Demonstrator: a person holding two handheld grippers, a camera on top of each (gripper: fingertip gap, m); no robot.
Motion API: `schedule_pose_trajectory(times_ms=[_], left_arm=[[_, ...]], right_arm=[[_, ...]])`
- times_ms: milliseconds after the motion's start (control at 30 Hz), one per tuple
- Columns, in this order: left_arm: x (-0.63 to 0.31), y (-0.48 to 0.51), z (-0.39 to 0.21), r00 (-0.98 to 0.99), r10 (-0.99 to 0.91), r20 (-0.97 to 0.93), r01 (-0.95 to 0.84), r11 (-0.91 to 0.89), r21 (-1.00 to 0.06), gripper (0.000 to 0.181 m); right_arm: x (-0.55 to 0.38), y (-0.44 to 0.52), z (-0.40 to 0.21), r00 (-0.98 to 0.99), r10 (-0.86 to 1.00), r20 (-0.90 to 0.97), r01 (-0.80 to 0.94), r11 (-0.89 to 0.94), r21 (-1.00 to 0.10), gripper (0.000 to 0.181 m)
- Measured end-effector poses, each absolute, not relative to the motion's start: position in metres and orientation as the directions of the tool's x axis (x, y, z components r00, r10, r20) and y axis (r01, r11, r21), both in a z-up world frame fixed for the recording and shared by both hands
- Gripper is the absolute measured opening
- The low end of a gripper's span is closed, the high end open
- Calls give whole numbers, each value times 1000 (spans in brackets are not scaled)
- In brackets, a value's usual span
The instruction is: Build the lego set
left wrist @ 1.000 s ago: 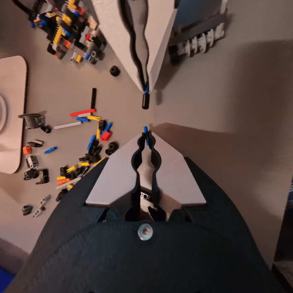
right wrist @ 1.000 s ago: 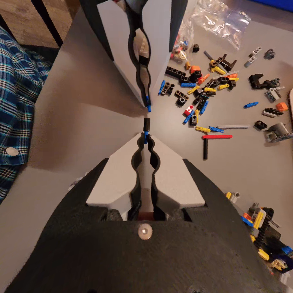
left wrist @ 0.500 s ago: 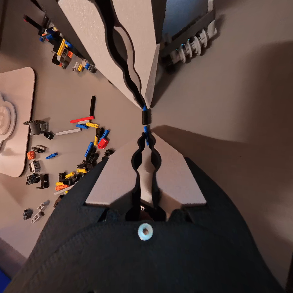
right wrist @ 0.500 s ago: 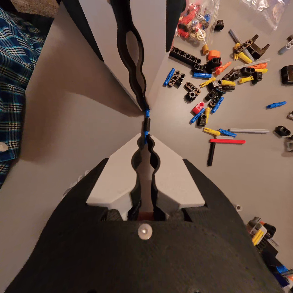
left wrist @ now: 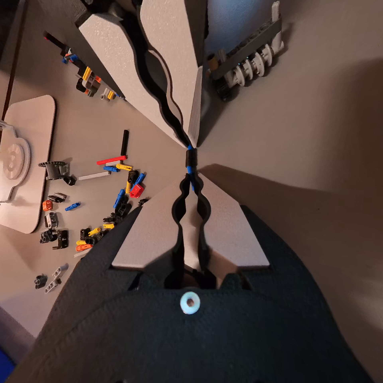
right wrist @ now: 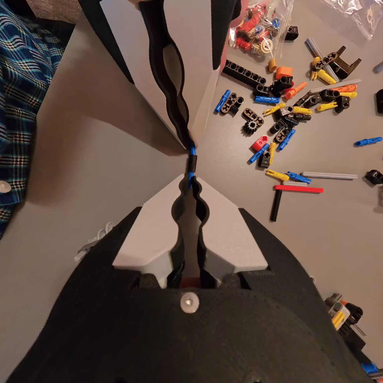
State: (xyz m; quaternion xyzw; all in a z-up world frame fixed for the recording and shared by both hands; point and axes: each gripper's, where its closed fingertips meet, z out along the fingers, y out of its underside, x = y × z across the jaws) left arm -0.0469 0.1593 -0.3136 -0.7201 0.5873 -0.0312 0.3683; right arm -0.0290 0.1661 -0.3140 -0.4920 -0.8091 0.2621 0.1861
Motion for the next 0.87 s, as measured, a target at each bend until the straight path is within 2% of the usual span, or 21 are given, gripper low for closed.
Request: schedule_pose_trajectory(times_ms=[200, 433, 700, 867], left_arm=[[-46, 158, -314, 210, -892, -400, -861, 25, -509, 1], [-42, 160, -314, 183, -900, -396, -867, 43, -497, 1], [-43, 160, -313, 244, -902, -357, -846, -17, -533, 2], [-50, 158, -313, 294, -894, -338, -831, -65, -553, 8]], right_arm=[[-29, 166, -314, -482, 872, 85, 677, 432, -596, 0], [-31, 165, -314, -513, 852, 107, 660, 471, -586, 0], [-30, 166, -314, -502, 860, 92, 669, 453, -590, 1], [-31, 166, -314, -485, 870, 92, 667, 436, -604, 1]])
